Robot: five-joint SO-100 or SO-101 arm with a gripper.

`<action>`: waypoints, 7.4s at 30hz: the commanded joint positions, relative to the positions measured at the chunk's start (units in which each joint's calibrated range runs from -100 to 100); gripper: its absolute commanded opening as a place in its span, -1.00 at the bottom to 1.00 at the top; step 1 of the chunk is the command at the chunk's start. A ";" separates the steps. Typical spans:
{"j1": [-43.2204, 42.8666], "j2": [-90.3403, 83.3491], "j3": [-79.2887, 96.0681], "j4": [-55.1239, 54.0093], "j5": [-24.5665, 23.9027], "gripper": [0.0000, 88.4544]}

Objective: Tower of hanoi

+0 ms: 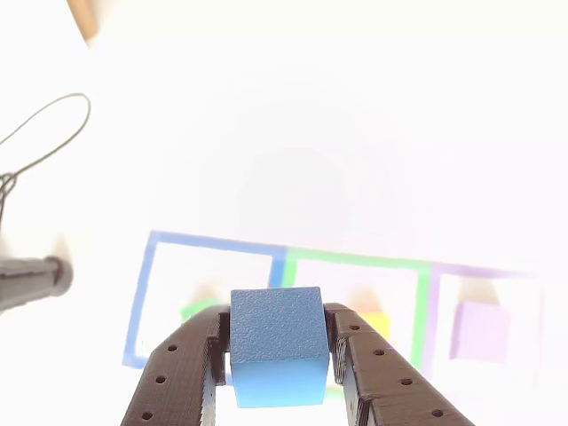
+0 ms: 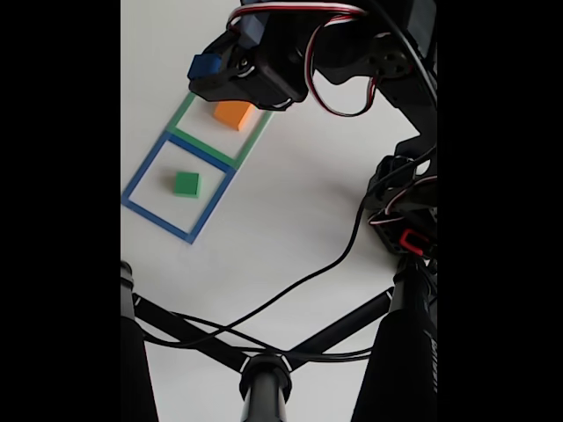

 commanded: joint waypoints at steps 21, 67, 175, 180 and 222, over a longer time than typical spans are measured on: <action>17.85 -8.14 7.82 -1.06 -1.33 -0.93; 30.12 10.35 96.82 -119.11 7.29 -0.92; -2.38 -30.83 83.28 -52.31 7.29 -0.17; -3.73 -29.05 99.28 -75.71 7.29 -0.16; -6.99 39.90 95.46 -150.85 7.29 -0.18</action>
